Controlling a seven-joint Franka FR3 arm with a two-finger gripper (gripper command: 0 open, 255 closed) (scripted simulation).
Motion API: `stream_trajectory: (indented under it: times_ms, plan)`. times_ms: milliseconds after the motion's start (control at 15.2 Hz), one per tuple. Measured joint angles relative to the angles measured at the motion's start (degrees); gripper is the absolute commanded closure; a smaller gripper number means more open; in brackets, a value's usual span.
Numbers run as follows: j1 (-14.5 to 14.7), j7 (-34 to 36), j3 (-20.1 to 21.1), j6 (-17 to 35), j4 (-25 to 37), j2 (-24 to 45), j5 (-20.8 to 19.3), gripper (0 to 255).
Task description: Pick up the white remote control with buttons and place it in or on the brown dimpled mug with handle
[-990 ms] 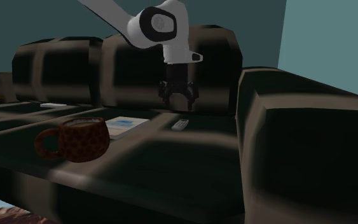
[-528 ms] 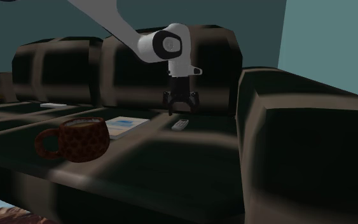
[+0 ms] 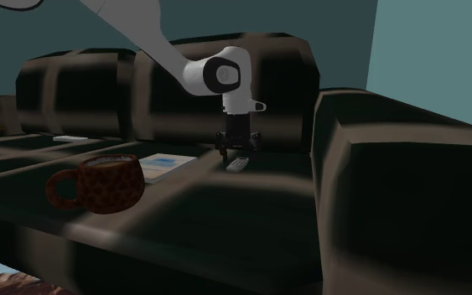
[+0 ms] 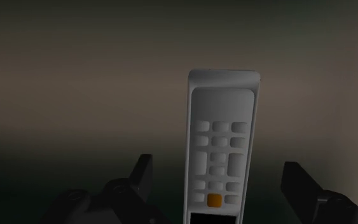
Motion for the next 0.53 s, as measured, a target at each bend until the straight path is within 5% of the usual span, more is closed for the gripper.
stream_trajectory:
  times_ms: [330,396,528]
  plan:
    - [0.0,-0.1,0.0,0.3,-0.1,0.1,0.0,0]
    - [0.0,-0.1,0.0,0.3,-0.1,0.1,0.0,255]
    - [0.0,-0.1,0.1,0.2,-0.1,-0.1,0.0,255]
